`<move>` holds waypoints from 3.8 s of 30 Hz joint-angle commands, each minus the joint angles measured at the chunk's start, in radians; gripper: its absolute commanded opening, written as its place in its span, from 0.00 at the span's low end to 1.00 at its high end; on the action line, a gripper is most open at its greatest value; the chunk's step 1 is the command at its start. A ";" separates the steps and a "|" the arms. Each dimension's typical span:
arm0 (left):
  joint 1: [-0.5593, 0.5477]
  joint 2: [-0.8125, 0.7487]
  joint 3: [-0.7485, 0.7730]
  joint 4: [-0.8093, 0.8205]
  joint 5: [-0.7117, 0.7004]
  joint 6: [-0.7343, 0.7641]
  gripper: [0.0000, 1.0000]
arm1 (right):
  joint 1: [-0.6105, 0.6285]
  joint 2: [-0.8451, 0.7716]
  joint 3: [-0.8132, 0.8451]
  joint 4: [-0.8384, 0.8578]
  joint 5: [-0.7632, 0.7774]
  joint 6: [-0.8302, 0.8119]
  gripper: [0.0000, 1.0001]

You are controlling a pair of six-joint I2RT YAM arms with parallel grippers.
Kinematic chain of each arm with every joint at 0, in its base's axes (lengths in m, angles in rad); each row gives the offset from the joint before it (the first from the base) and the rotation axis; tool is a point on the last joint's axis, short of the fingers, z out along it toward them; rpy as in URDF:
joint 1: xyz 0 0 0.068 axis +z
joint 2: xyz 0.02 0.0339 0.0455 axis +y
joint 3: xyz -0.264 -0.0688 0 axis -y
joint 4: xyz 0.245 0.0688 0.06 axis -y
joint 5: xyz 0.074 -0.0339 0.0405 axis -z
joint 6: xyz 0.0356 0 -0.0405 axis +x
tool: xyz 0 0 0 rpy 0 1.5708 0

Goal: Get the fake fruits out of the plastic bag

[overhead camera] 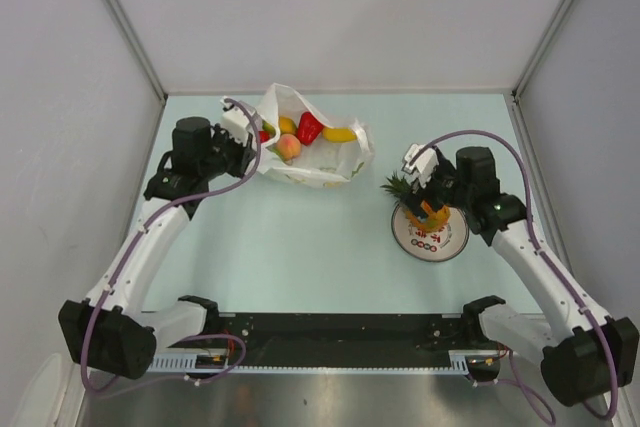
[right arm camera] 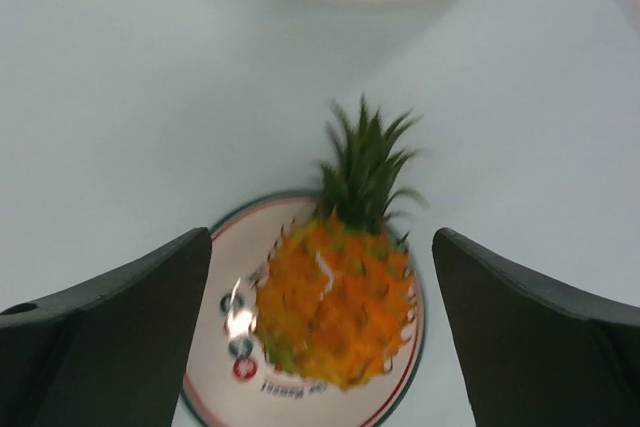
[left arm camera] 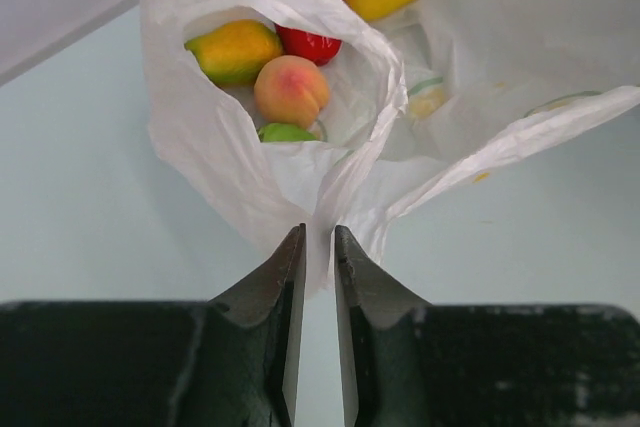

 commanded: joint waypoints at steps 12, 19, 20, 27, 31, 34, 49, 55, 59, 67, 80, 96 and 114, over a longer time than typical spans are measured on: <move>0.064 -0.182 -0.119 0.066 0.118 -0.092 0.22 | 0.101 0.349 0.123 -0.187 0.243 -0.043 0.99; 0.089 -0.194 -0.144 0.089 0.138 -0.121 0.22 | 0.099 0.579 0.264 -0.247 0.328 0.019 1.00; 0.093 -0.192 -0.144 0.087 0.135 -0.123 0.22 | 0.099 0.599 0.280 -0.250 0.340 0.050 1.00; 0.095 -0.168 -0.128 0.092 0.163 -0.144 0.22 | 0.099 0.722 0.393 -0.331 0.375 0.125 1.00; 0.095 -0.148 -0.116 0.101 0.171 -0.153 0.22 | 0.125 0.736 0.393 -0.325 0.388 0.066 1.00; 0.095 -0.145 -0.115 0.112 0.174 -0.158 0.22 | 0.162 0.739 0.393 -0.316 0.378 0.012 1.00; 0.095 -0.142 -0.118 0.120 0.181 -0.176 0.22 | 0.193 0.743 0.401 -0.187 0.302 0.050 0.62; 0.095 -0.130 -0.098 0.114 0.183 -0.184 0.21 | 0.178 0.628 0.399 -0.185 0.178 0.050 0.26; 0.095 -0.130 -0.096 0.121 0.189 -0.199 0.21 | 0.099 0.482 0.375 -0.175 0.043 0.078 0.10; 0.095 -0.107 -0.122 0.146 0.200 -0.224 0.20 | -0.063 0.216 0.145 0.089 -0.186 0.275 0.04; 0.095 0.061 -0.061 0.040 0.134 -0.175 0.06 | -0.086 -0.024 -0.194 0.609 -0.135 0.469 0.03; 0.096 0.283 0.086 -0.075 -0.029 -0.005 0.00 | -0.079 0.028 -0.702 1.554 0.051 0.385 0.00; 0.083 0.318 0.105 -0.043 -0.107 0.043 0.00 | -0.099 0.098 -0.836 1.709 0.030 0.366 0.85</move>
